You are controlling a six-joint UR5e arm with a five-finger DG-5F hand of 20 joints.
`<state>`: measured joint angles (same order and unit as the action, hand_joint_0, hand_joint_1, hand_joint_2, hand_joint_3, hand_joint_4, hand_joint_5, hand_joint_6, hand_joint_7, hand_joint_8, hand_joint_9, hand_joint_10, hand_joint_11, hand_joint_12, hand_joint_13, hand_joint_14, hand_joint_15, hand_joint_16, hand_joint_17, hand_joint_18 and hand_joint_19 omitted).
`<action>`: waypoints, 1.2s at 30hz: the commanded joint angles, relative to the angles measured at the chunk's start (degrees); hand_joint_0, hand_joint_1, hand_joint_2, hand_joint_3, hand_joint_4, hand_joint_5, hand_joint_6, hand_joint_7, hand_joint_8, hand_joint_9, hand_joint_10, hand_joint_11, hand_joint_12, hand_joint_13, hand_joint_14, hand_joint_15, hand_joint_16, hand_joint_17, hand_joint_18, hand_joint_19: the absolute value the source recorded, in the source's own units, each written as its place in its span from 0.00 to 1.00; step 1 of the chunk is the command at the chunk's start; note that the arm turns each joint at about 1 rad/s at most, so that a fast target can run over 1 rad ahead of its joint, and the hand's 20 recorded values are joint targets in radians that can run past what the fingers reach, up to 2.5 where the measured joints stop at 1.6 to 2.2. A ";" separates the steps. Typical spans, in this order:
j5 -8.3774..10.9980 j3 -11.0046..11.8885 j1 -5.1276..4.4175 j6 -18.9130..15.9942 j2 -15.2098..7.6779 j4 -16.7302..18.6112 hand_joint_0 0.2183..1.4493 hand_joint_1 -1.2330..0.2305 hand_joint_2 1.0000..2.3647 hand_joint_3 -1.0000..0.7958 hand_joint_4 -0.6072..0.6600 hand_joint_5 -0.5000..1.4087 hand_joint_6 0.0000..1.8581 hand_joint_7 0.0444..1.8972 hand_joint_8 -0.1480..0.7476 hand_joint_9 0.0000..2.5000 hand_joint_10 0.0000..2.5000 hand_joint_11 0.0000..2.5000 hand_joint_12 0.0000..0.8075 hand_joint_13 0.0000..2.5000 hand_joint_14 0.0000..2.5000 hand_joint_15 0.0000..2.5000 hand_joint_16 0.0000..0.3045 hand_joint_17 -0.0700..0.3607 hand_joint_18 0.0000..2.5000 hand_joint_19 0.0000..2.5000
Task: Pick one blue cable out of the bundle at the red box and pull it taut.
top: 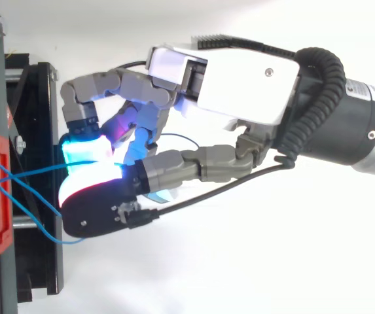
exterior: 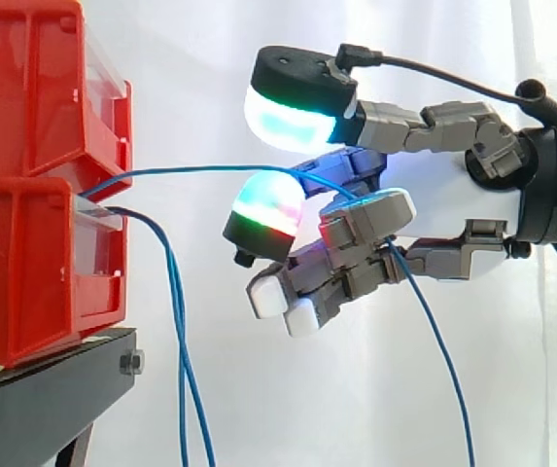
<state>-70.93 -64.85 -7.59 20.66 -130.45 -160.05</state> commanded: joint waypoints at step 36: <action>0.00 -0.02 -0.14 0.00 0.02 0.09 0.34 0.48 0.01 0.51 0.81 0.24 0.27 0.69 0.63 0.60 0.01 0.58 0.56 0.39 0.01 0.20 0.23 0.52 0.37 0.18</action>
<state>-70.93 -64.84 -7.65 20.65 -130.46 -160.02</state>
